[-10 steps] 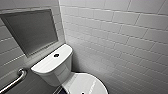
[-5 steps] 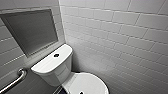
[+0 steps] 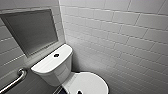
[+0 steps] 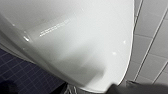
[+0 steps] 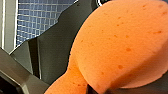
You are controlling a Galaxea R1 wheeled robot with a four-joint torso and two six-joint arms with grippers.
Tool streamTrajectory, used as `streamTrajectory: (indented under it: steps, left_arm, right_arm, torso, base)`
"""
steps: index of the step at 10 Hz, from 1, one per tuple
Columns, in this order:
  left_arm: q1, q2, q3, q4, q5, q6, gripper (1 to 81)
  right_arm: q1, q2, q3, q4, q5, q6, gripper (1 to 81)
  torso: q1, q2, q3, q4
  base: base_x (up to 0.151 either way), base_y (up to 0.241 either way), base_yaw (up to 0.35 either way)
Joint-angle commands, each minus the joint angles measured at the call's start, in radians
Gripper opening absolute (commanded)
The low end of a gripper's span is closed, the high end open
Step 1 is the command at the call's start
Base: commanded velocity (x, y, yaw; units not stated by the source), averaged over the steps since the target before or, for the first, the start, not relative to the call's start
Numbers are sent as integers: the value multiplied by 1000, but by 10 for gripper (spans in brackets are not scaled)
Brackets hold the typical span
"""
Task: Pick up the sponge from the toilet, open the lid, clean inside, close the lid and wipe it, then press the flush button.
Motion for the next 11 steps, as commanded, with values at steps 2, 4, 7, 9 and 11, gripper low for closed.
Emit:
streamTrajectory:
  steps: [2,4,7,9,11]
  left_arm:
    - [-176,-41,147,43,-83,28,811]
    - [-176,-58,168,42,-100,22,811]
    - [-176,-126,256,40,-191,-12,811]
    - [-177,-186,337,42,-266,-92,811]
    - [-177,-237,412,42,-321,-208,811]
  right_arm:
    - [1,-16,14,-21,-40,-5,10]
    - [1,-16,15,-20,-40,-5,10]
    - [1,-16,15,-21,-40,-5,10]
    - [3,-13,11,-20,-40,-5,10]
    - [3,-9,8,-20,-41,-5,10]
  torso:
    - [0,0,46,0]
    - [0,0,34,0]
    - [0,0,39,0]
    - [0,0,39,0]
    - [0,0,39,0]
  base:
    - [0,0,0]
    - [0,0,0]
    - [0,0,0]
    - [0,0,0]
    - [0,0,0]
